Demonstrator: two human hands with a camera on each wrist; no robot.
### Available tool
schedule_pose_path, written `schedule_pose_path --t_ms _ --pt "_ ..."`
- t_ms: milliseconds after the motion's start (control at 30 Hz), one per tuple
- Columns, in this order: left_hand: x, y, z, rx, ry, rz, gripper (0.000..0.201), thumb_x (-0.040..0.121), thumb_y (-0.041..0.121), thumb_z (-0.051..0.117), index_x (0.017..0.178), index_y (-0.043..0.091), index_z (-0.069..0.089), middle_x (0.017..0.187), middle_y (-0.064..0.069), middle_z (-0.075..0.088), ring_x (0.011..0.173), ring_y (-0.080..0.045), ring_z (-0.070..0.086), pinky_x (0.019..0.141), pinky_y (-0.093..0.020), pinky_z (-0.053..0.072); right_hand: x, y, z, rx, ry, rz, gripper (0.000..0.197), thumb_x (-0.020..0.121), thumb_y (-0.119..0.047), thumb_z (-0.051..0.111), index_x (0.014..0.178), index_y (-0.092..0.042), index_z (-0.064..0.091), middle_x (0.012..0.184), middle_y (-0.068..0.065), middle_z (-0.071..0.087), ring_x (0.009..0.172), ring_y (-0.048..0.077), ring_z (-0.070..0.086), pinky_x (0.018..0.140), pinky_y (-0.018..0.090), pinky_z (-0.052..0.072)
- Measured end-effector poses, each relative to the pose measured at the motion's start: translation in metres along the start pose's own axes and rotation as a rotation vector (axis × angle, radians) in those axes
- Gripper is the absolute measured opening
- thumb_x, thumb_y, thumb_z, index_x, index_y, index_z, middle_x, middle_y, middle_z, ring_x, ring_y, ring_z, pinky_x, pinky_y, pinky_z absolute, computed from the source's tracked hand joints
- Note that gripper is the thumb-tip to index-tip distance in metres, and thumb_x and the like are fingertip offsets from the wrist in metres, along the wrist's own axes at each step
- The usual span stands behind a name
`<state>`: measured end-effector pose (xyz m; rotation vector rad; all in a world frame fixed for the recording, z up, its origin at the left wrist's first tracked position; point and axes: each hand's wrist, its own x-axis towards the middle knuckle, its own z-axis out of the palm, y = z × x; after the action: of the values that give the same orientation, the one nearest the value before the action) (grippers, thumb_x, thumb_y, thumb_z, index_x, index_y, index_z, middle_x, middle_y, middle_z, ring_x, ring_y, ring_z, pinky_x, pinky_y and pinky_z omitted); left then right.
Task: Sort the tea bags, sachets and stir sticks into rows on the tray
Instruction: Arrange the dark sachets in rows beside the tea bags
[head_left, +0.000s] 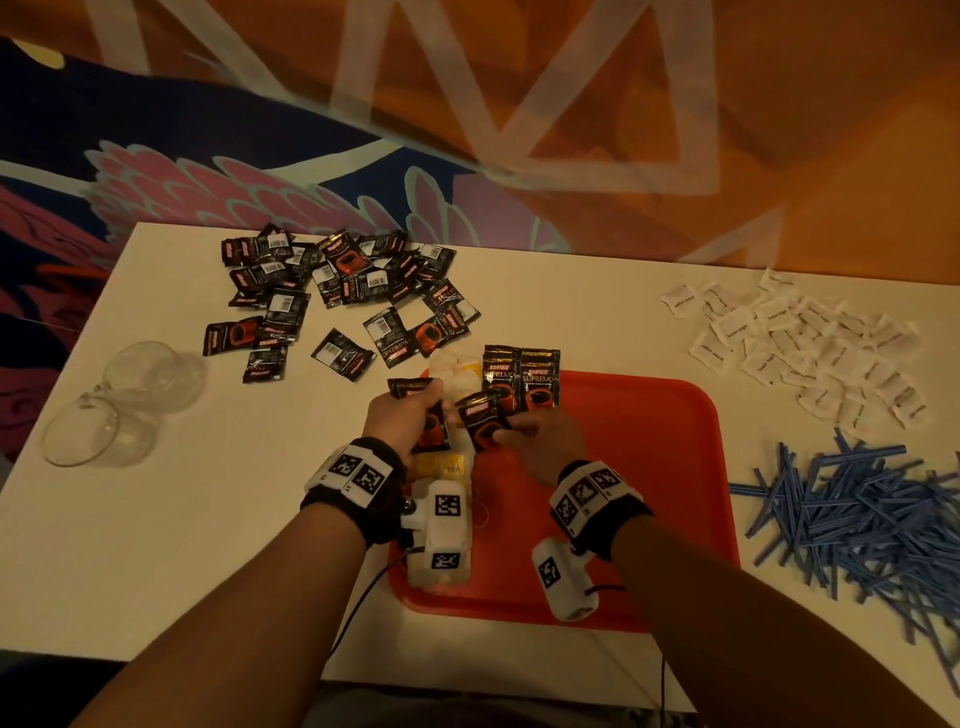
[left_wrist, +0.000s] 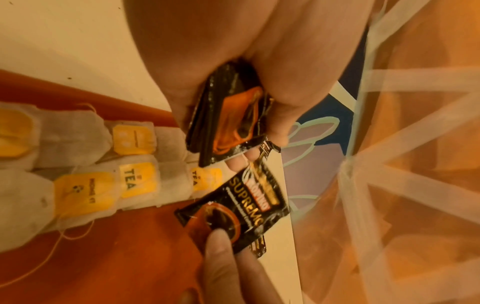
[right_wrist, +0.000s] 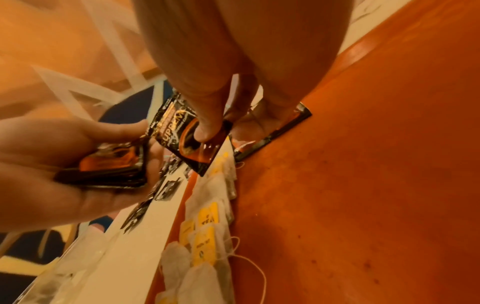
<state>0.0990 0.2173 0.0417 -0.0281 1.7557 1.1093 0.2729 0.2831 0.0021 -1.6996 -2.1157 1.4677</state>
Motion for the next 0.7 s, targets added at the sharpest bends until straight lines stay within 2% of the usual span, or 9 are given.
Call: schedule_pose_path --t_ms 33,100,167,233,300,367,467,533,700 --pt "0.000 0.001 -0.003 -0.040 -0.002 -0.010 0.017 0.092 0.022 0.071 0.093 0.005 0.068 0.082 -0.011 0.071 0.062 -0.020 0.068 0.069 -0.034 0.060 0.003 0.004 0.000 0.007 0.005 0.046 0.025 0.090 -0.029 0.067 0.113 -0.019 0.072 0.108 -0.005 0.067 0.098 0.012 0.061 0.072 0.015 0.041" --pt "0.004 0.002 -0.010 -0.131 -0.020 -0.049 0.025 0.092 0.018 0.069 0.105 -0.004 0.068 0.075 -0.013 0.070 0.060 -0.025 0.065 0.077 -0.041 0.058 0.011 0.009 0.002 -0.028 0.004 0.097 0.027 0.093 -0.029 0.064 0.117 -0.019 0.069 0.114 -0.003 0.067 0.101 0.014 0.061 0.078 0.020 0.048" --pt "0.007 0.001 -0.016 -0.168 -0.025 -0.069 0.023 0.092 0.016 0.069 0.104 -0.003 0.067 0.073 -0.013 0.069 0.063 -0.026 0.064 0.081 -0.045 0.055 0.020 0.012 0.005 -0.028 0.001 0.135 0.029 0.092 -0.028 0.064 0.119 -0.017 0.068 0.117 0.002 0.067 0.103 0.019 0.063 0.089 0.031 0.053" --pt "0.005 0.002 -0.020 -0.179 -0.024 -0.079 0.017 0.093 0.014 0.067 0.100 -0.001 0.066 0.071 -0.012 0.068 0.062 -0.025 0.064 0.074 -0.042 0.057 0.027 0.012 0.008 -0.022 0.015 0.167 0.030 0.091 -0.028 0.066 0.119 -0.016 0.068 0.116 0.002 0.067 0.104 0.021 0.064 0.095 0.038 0.053" --pt "0.005 0.001 -0.024 -0.198 -0.020 -0.084 0.017 0.094 0.013 0.066 0.104 -0.001 0.066 0.072 -0.012 0.068 0.060 -0.024 0.064 0.063 -0.036 0.059 0.033 0.010 0.009 -0.009 0.046 0.193 0.029 0.090 -0.029 0.068 0.116 -0.017 0.069 0.112 0.000 0.067 0.103 0.020 0.064 0.095 0.037 0.052" --pt "0.007 -0.001 -0.028 -0.197 -0.013 -0.081 0.022 0.094 0.015 0.066 0.109 -0.002 0.066 0.074 -0.012 0.069 0.061 -0.024 0.065 0.059 -0.034 0.058 0.039 0.009 0.010 0.015 0.092 0.216 0.021 0.088 -0.027 0.070 0.107 -0.019 0.069 0.099 -0.002 0.067 0.098 0.017 0.063 0.089 0.030 0.053" --pt "0.008 -0.003 -0.031 -0.195 -0.019 -0.084 0.024 0.095 0.016 0.065 0.111 -0.001 0.066 0.075 -0.012 0.069 0.061 -0.023 0.065 0.058 -0.033 0.057 0.043 0.006 0.011 0.089 0.163 0.258 0.011 0.085 -0.019 0.073 0.090 -0.018 0.063 0.074 -0.008 0.060 0.083 0.014 0.061 0.060 0.015 0.044" --pt "0.009 -0.003 -0.032 -0.210 -0.033 -0.080 0.020 0.096 0.014 0.063 0.108 -0.001 0.067 0.074 -0.011 0.068 0.058 -0.022 0.064 0.055 -0.032 0.057 0.045 0.003 0.012 0.118 0.198 0.287 0.014 0.084 -0.019 0.074 0.087 -0.017 0.061 0.072 -0.007 0.058 0.070 0.010 0.057 0.045 0.011 0.033" --pt "0.009 -0.003 -0.034 -0.225 -0.043 -0.075 0.018 0.095 0.012 0.062 0.108 0.000 0.065 0.074 -0.011 0.067 0.055 -0.020 0.063 0.054 -0.031 0.057 0.045 0.003 0.014 0.082 0.239 0.311 0.018 0.083 -0.023 0.075 0.084 -0.018 0.058 0.076 -0.004 0.059 0.066 0.009 0.054 0.049 0.017 0.033"
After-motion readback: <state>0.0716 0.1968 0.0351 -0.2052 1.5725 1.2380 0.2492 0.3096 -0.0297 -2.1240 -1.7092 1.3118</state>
